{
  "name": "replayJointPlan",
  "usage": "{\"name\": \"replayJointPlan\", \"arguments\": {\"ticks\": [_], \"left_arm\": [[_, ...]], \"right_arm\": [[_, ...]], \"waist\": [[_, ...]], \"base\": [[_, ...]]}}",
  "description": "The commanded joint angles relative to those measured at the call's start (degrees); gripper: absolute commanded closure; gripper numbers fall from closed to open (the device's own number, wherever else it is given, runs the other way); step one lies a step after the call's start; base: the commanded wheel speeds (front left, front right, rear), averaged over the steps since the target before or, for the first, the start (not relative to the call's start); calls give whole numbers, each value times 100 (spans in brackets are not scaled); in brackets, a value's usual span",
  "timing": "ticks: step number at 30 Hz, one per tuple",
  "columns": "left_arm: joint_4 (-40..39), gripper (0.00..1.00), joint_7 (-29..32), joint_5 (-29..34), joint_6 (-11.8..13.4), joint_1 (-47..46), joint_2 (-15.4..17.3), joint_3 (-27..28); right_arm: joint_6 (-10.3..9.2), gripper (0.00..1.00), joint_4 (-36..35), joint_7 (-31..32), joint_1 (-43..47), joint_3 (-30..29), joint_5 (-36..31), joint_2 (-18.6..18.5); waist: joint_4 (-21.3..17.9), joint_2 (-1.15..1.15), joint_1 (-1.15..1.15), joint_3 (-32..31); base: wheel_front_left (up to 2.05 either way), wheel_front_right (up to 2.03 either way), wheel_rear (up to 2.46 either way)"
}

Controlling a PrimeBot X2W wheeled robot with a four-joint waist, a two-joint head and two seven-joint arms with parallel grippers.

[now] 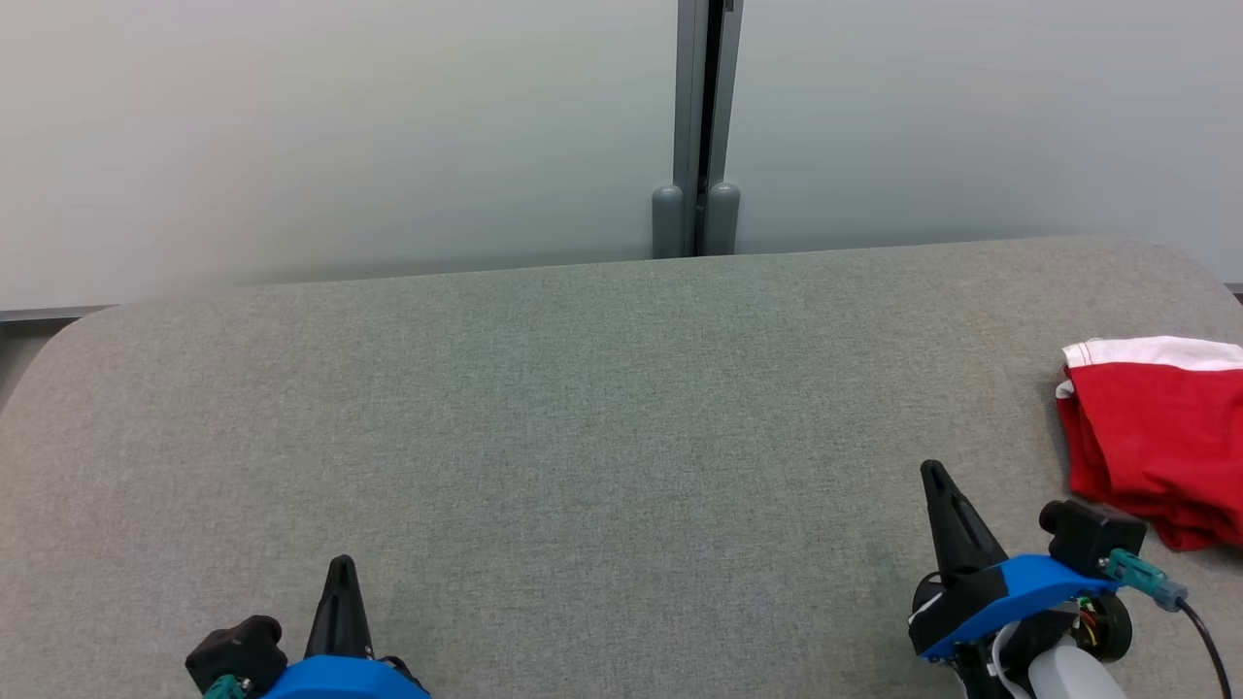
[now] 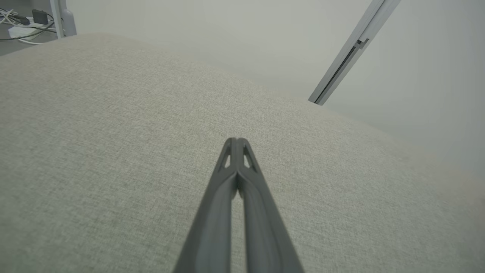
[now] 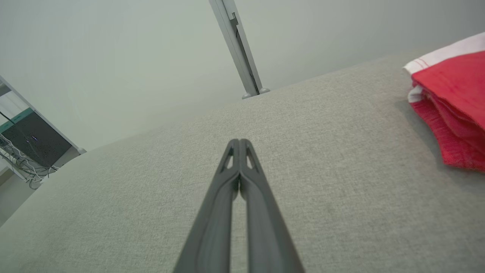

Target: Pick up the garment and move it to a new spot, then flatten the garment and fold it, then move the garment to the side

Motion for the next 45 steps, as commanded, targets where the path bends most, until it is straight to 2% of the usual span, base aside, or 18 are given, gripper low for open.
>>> {"name": "replayJointPlan", "arguments": {"ticks": [1, 23, 45], "left_arm": [[-124, 100, 49, -218, -51, -181, 3, 70], [-336, 100, 546, -2095, -360, -332, 4, 424], [-500, 100, 949, -3579, -606, -452, 5, 701]], "right_arm": [[0, 100, -168, 49, -37, -46, 234, 5], [0, 100, -606, 531, 164, -325, 2174, 17], [0, 100, -945, 926, 313, -558, 3709, 26]], "waist": [[2, 0, 0, 0], [29, 0, 0, 2], [57, 0, 0, 3]], "base": [[0, 0, 0], [0, 0, 0], [0, 0, 0]]}}
